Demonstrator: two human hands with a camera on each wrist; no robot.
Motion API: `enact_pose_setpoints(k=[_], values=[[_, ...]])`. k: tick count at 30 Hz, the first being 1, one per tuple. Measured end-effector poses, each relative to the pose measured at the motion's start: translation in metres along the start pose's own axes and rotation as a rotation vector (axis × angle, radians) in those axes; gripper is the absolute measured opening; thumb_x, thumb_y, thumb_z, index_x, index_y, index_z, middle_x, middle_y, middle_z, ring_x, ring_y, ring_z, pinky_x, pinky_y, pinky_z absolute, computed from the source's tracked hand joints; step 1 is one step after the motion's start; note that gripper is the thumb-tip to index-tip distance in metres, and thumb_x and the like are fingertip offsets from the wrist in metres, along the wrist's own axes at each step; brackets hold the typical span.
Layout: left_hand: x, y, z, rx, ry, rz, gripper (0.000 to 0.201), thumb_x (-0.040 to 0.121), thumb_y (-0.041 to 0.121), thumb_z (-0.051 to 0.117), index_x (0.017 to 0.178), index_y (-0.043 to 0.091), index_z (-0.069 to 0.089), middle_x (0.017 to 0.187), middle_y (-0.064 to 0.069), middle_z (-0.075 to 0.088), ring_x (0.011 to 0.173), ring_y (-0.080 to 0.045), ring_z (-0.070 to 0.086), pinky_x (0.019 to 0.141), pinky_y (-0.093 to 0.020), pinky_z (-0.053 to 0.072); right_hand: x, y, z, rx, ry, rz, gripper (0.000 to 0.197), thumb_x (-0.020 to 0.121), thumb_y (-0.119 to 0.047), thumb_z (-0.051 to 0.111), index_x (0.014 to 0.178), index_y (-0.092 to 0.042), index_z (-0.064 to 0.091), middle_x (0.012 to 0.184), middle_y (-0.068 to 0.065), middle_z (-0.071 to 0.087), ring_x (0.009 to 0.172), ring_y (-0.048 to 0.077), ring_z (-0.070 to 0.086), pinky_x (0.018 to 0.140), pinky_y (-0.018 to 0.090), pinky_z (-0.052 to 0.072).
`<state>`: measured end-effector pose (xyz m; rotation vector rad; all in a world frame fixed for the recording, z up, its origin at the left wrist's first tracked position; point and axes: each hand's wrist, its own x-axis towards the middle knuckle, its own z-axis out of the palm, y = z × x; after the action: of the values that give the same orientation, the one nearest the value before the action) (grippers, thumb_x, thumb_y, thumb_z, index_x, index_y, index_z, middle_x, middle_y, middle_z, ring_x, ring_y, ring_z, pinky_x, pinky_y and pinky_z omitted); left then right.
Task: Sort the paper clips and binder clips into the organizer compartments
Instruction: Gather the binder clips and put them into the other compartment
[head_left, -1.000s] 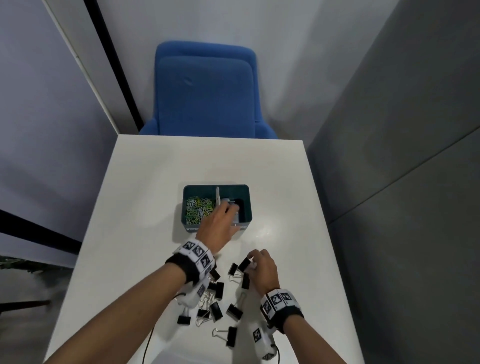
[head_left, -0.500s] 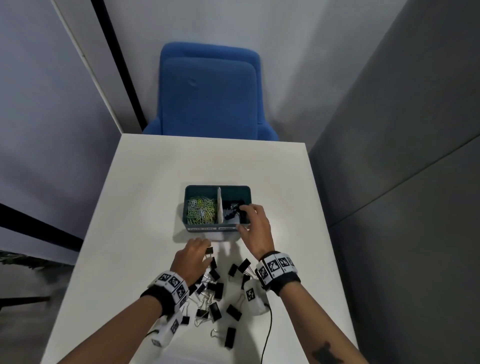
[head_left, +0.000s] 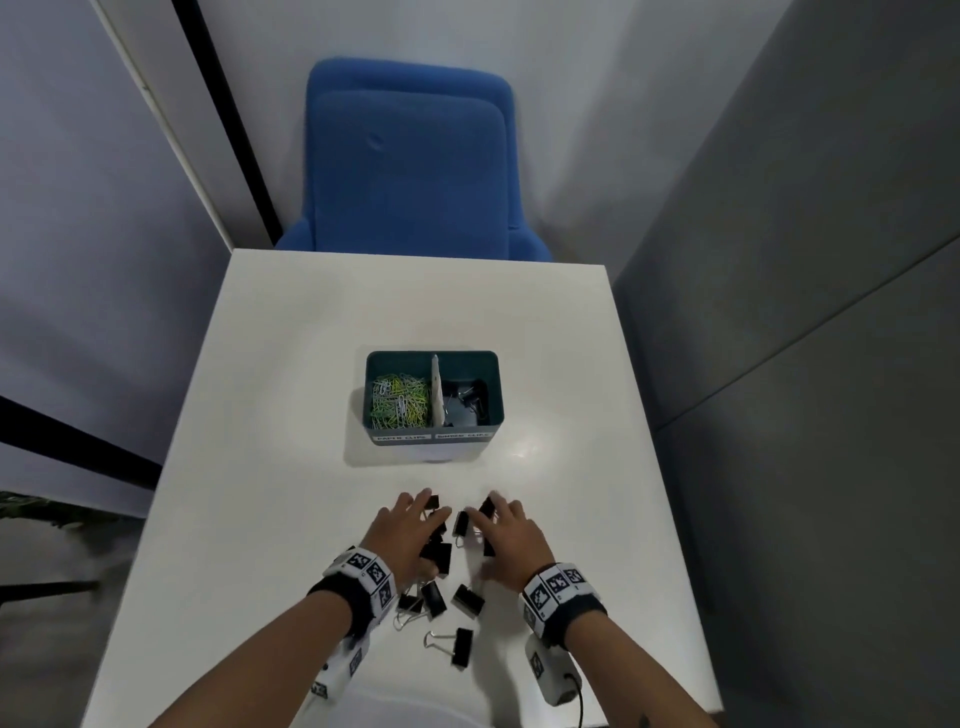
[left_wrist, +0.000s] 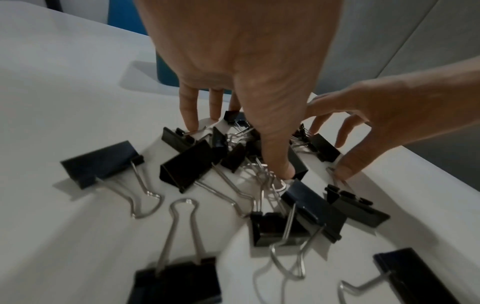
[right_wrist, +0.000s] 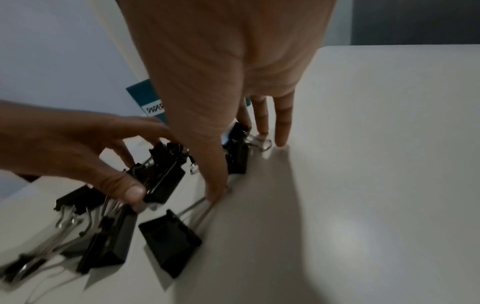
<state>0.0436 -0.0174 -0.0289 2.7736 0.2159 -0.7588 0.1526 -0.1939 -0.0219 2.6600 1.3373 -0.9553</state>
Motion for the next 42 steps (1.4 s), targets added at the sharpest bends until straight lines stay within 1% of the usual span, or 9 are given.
enact_pose_setpoints(k=[5, 11, 15, 18, 27, 32, 34, 38, 42], values=[[-0.001, 0.014, 0.002, -0.068, 0.056, -0.028, 0.054, 0.078, 0.027, 0.071, 0.123, 0.021, 0.041, 0.134, -0.007, 0.03, 0.114, -0.028, 0.037, 0.066, -0.036, 0.048, 0.004, -0.001, 0.009, 0.042, 0.133, -0.026, 0.039, 0.081, -0.013, 0.064, 0.118, -0.013, 0.052, 0.126, 0.012, 0.042, 0.113, 0.034, 0.043, 0.062, 0.038, 0.048], [-0.003, 0.014, 0.008, -0.279, 0.177, -0.054, 0.034, 0.082, 0.014, 0.067, 0.103, 0.015, 0.04, 0.106, -0.003, 0.03, 0.079, -0.021, 0.039, 0.059, -0.031, 0.039, 0.01, 0.012, 0.004, 0.149, 0.121, 0.013, 0.038, 0.077, -0.021, 0.069, 0.109, -0.012, 0.05, 0.113, 0.011, 0.041, 0.1, 0.028, 0.043, 0.064, 0.037, 0.049], [-0.009, 0.005, 0.014, -0.481, 0.24, -0.125, 0.016, 0.087, 0.019, 0.065, 0.093, 0.013, 0.051, 0.099, 0.0, 0.04, 0.07, -0.02, 0.05, 0.06, -0.031, 0.044, 0.008, 0.021, -0.002, 0.258, 0.15, 0.089, 0.019, 0.084, -0.02, 0.062, 0.102, -0.014, 0.059, 0.105, 0.009, 0.049, 0.093, 0.029, 0.053, 0.069, 0.03, 0.042], [-0.014, 0.001, 0.012, -0.557, 0.284, -0.146, 0.006, 0.09, 0.021, 0.061, 0.09, 0.017, 0.057, 0.091, 0.003, 0.049, 0.073, -0.021, 0.056, 0.067, -0.039, 0.049, 0.003, 0.024, -0.008, 0.278, 0.15, 0.094, 0.016, 0.083, -0.018, 0.062, 0.1, -0.018, 0.063, 0.102, 0.005, 0.054, 0.089, 0.027, 0.057, 0.072, 0.031, 0.046], [-0.002, 0.014, -0.099, -0.613, 0.559, -0.011, 0.007, 0.089, 0.018, 0.065, 0.096, 0.016, 0.063, 0.092, 0.008, 0.058, 0.08, -0.008, 0.055, 0.07, -0.015, 0.041, 0.013, 0.01, -0.1, 0.45, 0.479, 0.027, 0.022, 0.077, -0.017, 0.077, 0.096, -0.019, 0.066, 0.094, -0.006, 0.054, 0.074, 0.009, 0.054, 0.065, 0.013, 0.039], [0.033, 0.018, -0.173, -0.66, 0.73, -0.012, 0.014, 0.085, 0.016, 0.069, 0.098, 0.013, 0.064, 0.091, 0.001, 0.062, 0.08, -0.013, 0.058, 0.073, -0.024, 0.049, 0.045, 0.001, -0.15, 0.579, 0.572, 0.021, 0.047, 0.071, -0.024, 0.081, 0.113, -0.023, 0.06, 0.103, 0.0, 0.059, 0.084, 0.016, 0.061, 0.076, 0.032, 0.053], [0.049, 0.018, -0.188, -0.677, 0.728, -0.038, 0.015, 0.085, 0.016, 0.07, 0.098, 0.013, 0.064, 0.094, -0.003, 0.063, 0.083, -0.016, 0.058, 0.076, -0.028, 0.05, 0.051, 0.001, -0.152, 0.544, 0.547, 0.106, 0.058, 0.071, -0.027, 0.081, 0.123, -0.025, 0.054, 0.109, 0.0, 0.057, 0.09, 0.018, 0.058, 0.077, 0.034, 0.051], [0.071, 0.017, -0.189, -0.714, 0.626, -0.05, 0.022, 0.085, 0.015, 0.07, 0.106, 0.011, 0.064, 0.101, -0.008, 0.065, 0.094, -0.024, 0.06, 0.086, -0.035, 0.049, 0.041, 0.009, -0.127, 0.451, 0.524, 0.166, 0.04, 0.079, -0.03, 0.072, 0.115, -0.024, 0.055, 0.106, 0.001, 0.059, 0.088, 0.022, 0.061, 0.073, 0.036, 0.051], [0.07, 0.011, -0.163, -0.664, 0.466, -0.043, 0.044, 0.085, 0.013, 0.071, 0.126, 0.014, 0.057, 0.12, -0.007, 0.064, 0.111, -0.024, 0.059, 0.1, -0.04, 0.046, 0.02, 0.022, -0.083, 0.295, 0.309, 0.13, 0.045, 0.082, -0.03, 0.07, 0.123, -0.022, 0.053, 0.116, 0.004, 0.058, 0.097, 0.024, 0.06, 0.077, 0.034, 0.048]])
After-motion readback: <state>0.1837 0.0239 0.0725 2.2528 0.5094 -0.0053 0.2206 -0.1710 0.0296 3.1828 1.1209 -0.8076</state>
